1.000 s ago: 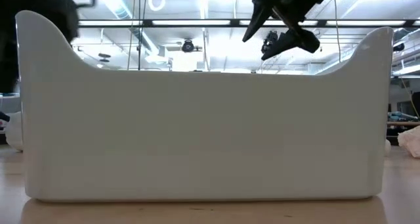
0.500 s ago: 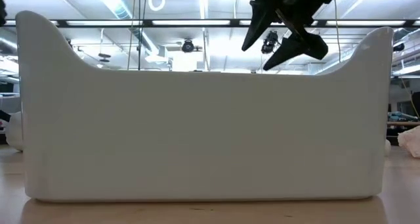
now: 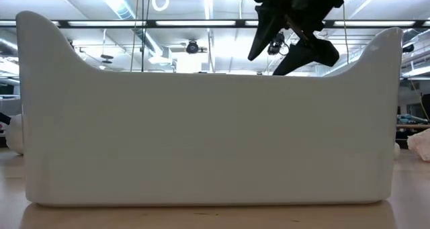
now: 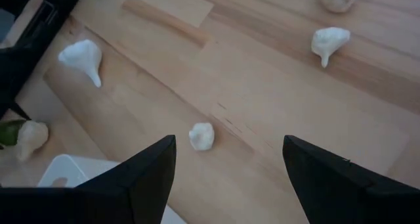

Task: Sort produce into baskets
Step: Put the green lime into the red bin

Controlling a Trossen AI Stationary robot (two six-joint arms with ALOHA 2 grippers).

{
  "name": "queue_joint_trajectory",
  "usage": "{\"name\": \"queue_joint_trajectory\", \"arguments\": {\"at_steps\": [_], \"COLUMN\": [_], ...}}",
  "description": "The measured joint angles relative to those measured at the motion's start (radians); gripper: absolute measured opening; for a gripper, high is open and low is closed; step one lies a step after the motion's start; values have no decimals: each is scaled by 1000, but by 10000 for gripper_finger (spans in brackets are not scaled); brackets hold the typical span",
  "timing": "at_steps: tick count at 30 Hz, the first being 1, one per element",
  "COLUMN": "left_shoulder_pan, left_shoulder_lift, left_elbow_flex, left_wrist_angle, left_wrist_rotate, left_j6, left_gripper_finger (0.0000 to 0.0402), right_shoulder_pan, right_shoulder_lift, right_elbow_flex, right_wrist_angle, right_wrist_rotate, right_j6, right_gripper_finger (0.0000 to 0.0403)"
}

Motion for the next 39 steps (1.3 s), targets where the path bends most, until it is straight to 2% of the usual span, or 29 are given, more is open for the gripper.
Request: {"name": "queue_joint_trajectory", "arguments": {"at_steps": [5, 9, 14, 18, 21, 28, 36, 39], "left_shoulder_pan": [-1, 0, 0, 21, 64, 200, 375, 452], "left_shoulder_lift": [70, 111, 90, 31, -17, -134, -217, -222], "left_elbow_flex": [1, 7, 3, 2, 5, 38, 162, 210], "left_wrist_angle": [4, -3, -14, -96, -114, -128, -136, -103], "left_wrist_rotate": [-20, 5, 0, -55, -88, -122, -316, -354], "left_j6": [0, -1, -3, 1, 36, 227, 585, 721], "left_gripper_finger": [311, 312, 266, 216, 196, 202, 203, 203], "right_shoulder_pan": [0, 0, -1, -2, -6, -30, -69, -81], "right_shoulder_lift": [0, 0, 0, 0, 0, 0, 0, 0], "right_elbow_flex": [0, 0, 0, 0, 0, 0, 0, 0], "right_wrist_angle": [0, 0, 1, 27, 93, 305, 468, 542], "right_wrist_rotate": [0, -2, -17, -26, -56, -171, -346, -402], "right_j6": [-2, -4, -4, -3, -7, -51, -52, -49], "right_gripper_finger": [289, 289, 289, 289, 289, 289, 289, 289]}}
